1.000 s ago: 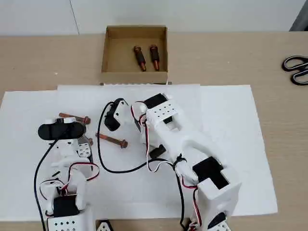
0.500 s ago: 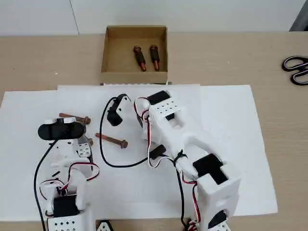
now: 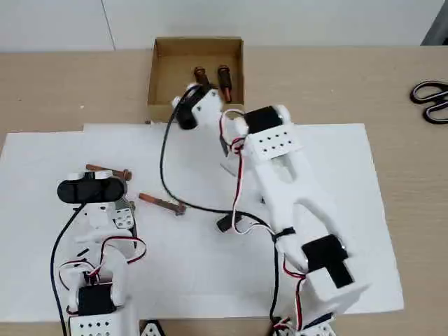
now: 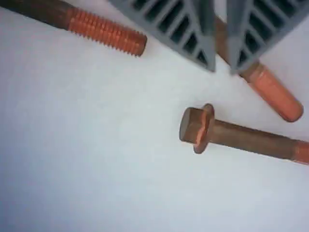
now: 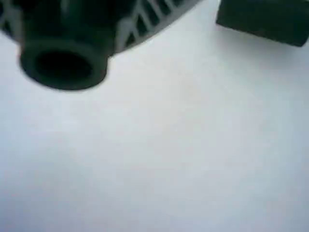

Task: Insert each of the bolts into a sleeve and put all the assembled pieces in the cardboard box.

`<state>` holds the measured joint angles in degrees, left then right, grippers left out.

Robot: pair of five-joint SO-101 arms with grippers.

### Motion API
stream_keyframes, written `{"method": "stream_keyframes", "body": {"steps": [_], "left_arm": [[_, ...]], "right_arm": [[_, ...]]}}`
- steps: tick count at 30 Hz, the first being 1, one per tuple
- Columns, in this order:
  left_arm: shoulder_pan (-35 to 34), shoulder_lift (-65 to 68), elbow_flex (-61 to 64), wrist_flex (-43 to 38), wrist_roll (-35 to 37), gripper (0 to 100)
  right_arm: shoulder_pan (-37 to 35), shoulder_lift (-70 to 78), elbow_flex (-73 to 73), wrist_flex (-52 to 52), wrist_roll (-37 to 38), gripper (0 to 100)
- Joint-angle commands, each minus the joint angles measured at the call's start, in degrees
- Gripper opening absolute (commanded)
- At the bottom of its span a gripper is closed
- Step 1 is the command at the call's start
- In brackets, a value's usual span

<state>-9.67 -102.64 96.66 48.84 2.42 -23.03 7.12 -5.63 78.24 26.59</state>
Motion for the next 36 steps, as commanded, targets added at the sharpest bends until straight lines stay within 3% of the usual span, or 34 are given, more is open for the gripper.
{"method": "stream_keyframes", "body": {"steps": [1,7,16,23,29,36], "left_arm": [[-0.4,0.2,-0.2,-1.2,-0.3,1],[-5.1,0.2,-2.0,-1.1,-5.4,1],[-1.0,4.3,-19.1,9.4,-9.0,2],[-0.6,29.1,-37.7,7.7,-9.7,2],[0.0,54.4,-53.6,8.1,-18.6,2],[2.5,73.6,-64.7,9.8,-30.1,2]], "right_arm": [[3.2,-6.2,-2.8,3.4,-5.5,0.9],[9.2,-10.9,-2.8,10.0,-14.0,0.9],[19.6,-15.3,-0.4,17.2,-16.8,0.9],[20.5,-17.8,6.3,17.2,-16.6,0.9],[21.0,-18.2,7.7,17.2,-16.5,0.9],[21.0,-18.0,8.7,17.1,-16.4,0.9]]}}
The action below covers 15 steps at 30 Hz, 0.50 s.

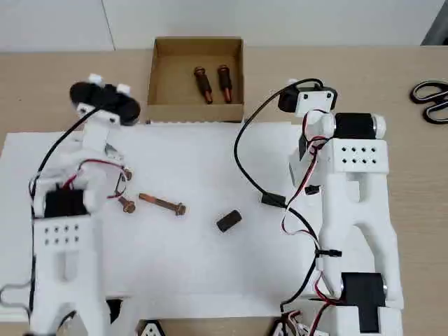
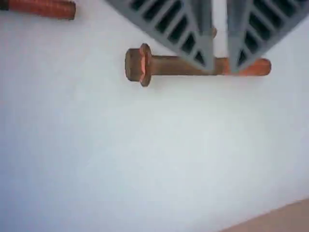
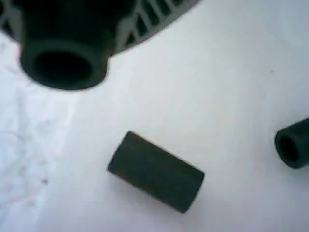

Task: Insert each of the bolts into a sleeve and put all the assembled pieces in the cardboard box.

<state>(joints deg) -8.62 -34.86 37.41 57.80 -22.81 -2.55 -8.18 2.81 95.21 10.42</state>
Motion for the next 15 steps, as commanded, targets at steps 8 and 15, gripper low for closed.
{"method": "stream_keyframes", "body": {"steps": [8,15], "left_arm": [[6.3,23.6,-18.7,12.7,-19.2,2],[7.6,38.3,-32.7,28.3,-30.9,1]], "right_arm": [[0.6,-2.7,6.2,-1.9,-0.2,1.0],[0.6,-2.8,10.5,-3.0,-0.2,1.0]]}}
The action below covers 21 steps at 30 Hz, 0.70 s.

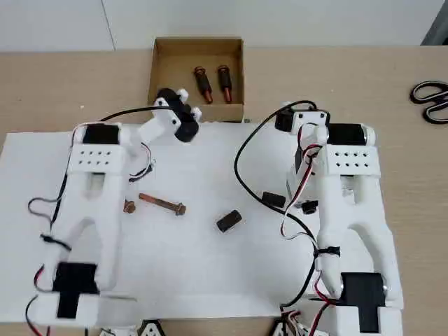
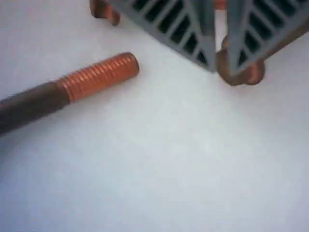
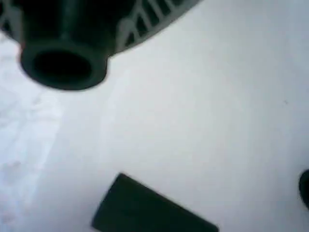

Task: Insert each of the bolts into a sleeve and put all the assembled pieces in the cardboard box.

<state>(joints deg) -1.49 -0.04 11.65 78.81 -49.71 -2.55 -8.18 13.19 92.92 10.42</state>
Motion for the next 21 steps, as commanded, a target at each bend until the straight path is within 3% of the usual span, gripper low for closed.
{"method": "stream_keyframes", "body": {"steps": [1,7,13,21], "left_arm": [[0.4,5.0,-8.7,9.8,-5.7,1],[1.1,9.1,-14.6,21.7,-14.9,1],[1.1,9.5,-12.3,21.5,-23.6,3],[5.8,9.5,-9.1,21.5,-27.7,5]], "right_arm": [[0.6,-2.9,0.4,-0.7,-0.2,1.0],[0.7,-2.7,0.7,-0.7,-0.2,1.0],[0.7,-2.7,0.7,-1.5,1.8,1.0],[0.6,-2.7,0.7,-1.5,4.7,1.0]]}}
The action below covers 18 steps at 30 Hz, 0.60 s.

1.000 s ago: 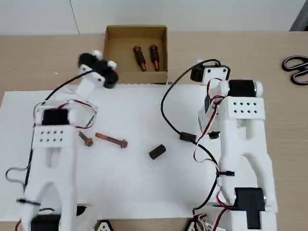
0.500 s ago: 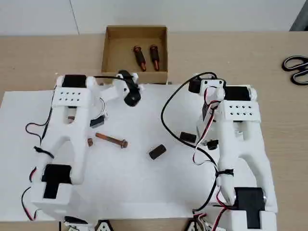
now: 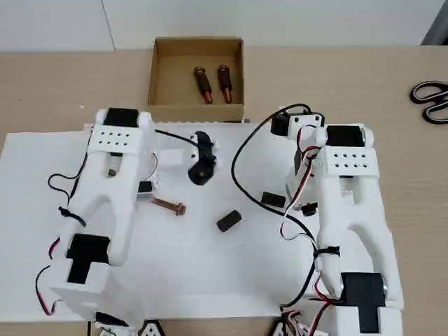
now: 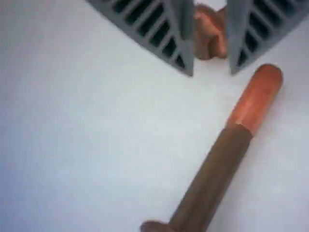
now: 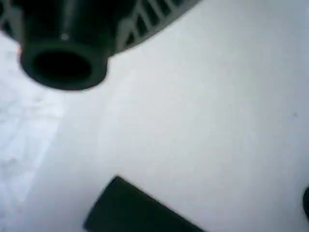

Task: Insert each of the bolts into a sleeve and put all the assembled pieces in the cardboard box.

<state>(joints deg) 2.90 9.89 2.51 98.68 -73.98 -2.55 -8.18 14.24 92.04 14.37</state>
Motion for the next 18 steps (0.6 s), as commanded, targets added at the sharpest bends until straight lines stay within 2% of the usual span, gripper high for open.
{"method": "stream_keyframes", "body": {"steps": [1,11,18], "left_arm": [[1.8,-0.4,0.1,1.7,-3.9,5],[5.5,-0.4,5.6,1.2,-9.5,5],[6.3,-0.4,9.3,-4.7,-10.3,5]], "right_arm": [[0.6,-2.7,-0.4,-0.6,0.7,1.0],[0.5,-2.7,-0.4,-0.2,0.7,1.0],[0.5,-2.7,-0.4,-0.1,0.7,1.0]]}}
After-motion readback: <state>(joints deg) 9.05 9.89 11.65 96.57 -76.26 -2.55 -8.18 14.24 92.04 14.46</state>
